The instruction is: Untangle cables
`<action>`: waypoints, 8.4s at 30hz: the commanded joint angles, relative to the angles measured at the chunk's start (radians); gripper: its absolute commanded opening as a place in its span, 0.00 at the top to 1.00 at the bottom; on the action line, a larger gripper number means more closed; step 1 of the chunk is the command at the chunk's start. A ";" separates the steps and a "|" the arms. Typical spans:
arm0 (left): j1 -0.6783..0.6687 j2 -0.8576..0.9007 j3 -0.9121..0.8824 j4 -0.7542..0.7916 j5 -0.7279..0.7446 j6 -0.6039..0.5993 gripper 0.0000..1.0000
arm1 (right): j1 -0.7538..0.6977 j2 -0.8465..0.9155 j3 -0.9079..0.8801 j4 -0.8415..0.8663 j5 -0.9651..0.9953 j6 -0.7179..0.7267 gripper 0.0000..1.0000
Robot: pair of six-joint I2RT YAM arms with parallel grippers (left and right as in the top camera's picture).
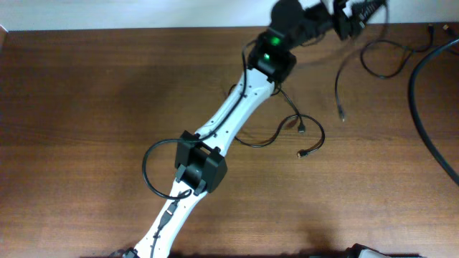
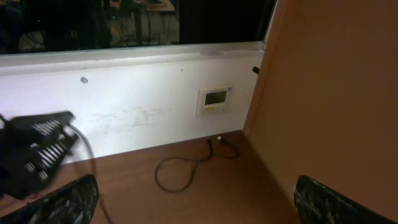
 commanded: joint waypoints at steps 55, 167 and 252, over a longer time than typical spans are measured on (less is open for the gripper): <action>0.291 -0.586 0.270 -1.934 -0.708 0.649 0.01 | 0.484 0.971 -0.357 -0.002 -0.409 -0.747 0.96; 0.291 -0.567 -0.018 -1.954 -0.574 0.646 0.01 | -0.012 0.592 -1.251 0.769 -0.037 1.535 0.15; 0.513 -0.652 0.031 -1.873 -0.665 0.593 0.01 | 0.783 0.468 -0.775 0.401 -0.553 -0.480 0.96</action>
